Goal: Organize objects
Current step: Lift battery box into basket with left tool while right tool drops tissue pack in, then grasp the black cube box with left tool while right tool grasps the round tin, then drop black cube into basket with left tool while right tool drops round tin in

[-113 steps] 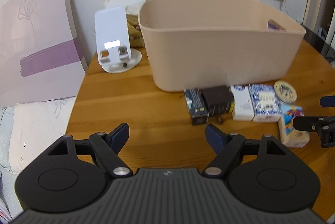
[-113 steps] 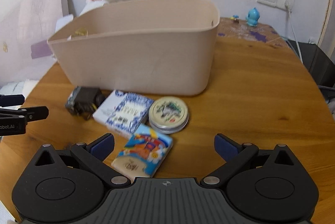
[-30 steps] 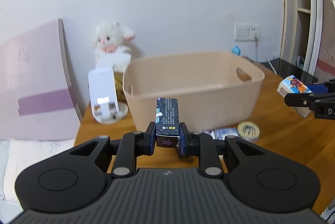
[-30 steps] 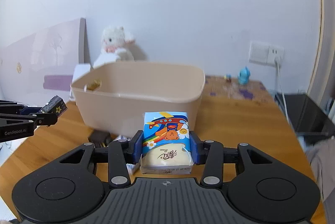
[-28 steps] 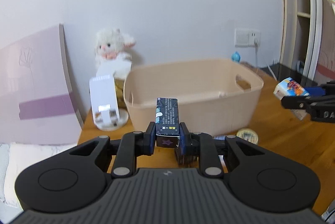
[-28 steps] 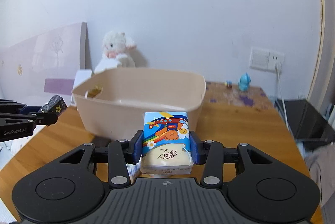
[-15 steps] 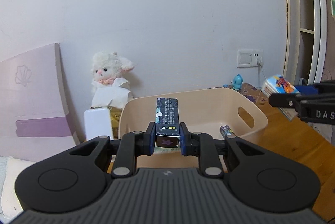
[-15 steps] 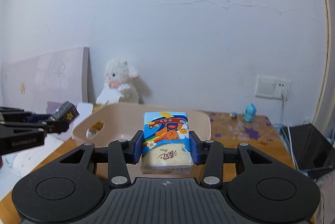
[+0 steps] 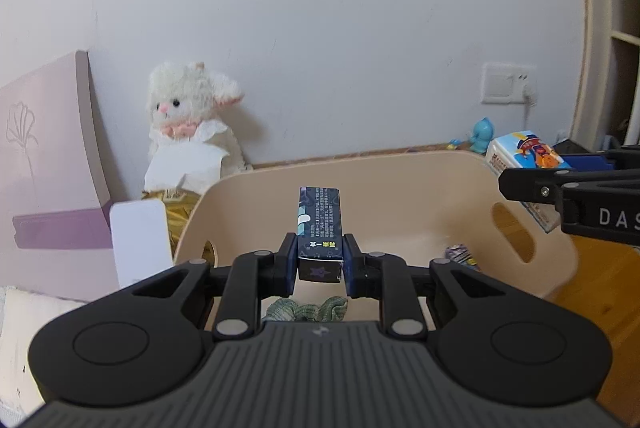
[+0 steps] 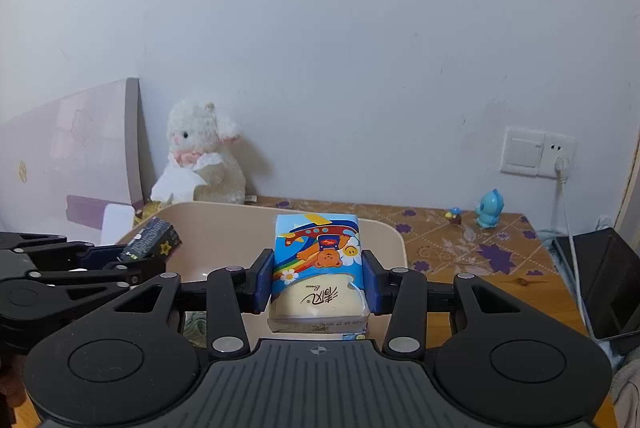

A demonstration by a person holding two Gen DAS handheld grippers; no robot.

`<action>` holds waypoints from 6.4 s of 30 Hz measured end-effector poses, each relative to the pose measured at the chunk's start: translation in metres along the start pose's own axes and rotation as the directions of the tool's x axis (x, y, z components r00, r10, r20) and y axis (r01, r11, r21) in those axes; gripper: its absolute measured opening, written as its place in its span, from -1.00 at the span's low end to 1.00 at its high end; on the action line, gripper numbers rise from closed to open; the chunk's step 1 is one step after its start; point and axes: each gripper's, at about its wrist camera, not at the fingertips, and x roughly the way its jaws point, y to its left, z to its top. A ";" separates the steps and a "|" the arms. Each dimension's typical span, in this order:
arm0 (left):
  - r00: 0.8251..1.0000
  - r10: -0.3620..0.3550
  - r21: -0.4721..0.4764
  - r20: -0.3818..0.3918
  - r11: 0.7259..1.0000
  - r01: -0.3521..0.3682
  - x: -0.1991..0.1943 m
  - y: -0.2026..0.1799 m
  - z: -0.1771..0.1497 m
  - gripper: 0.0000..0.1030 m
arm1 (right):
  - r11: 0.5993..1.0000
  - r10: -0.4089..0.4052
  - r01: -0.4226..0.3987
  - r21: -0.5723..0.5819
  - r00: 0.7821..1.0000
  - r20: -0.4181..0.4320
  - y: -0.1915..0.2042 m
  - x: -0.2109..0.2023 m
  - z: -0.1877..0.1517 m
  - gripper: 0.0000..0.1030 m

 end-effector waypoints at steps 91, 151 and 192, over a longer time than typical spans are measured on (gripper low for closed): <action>0.980 -0.020 -0.090 -0.199 0.996 0.002 0.014 0.023 -0.122 -0.02 | 0.998 0.005 -0.022 -0.066 0.970 -0.243 -0.008 0.020 -0.143 -0.02; 1.000 -0.021 0.000 0.008 1.000 0.021 -0.003 0.003 0.004 -0.03 | 0.997 0.037 -0.038 -0.070 0.999 -0.016 0.002 -0.009 0.004 -0.02; 0.990 0.043 -0.006 -0.136 0.999 -0.045 -0.063 0.030 -0.039 0.54 | 0.996 0.033 -0.042 -0.074 0.992 -0.121 0.021 -0.050 -0.030 1.00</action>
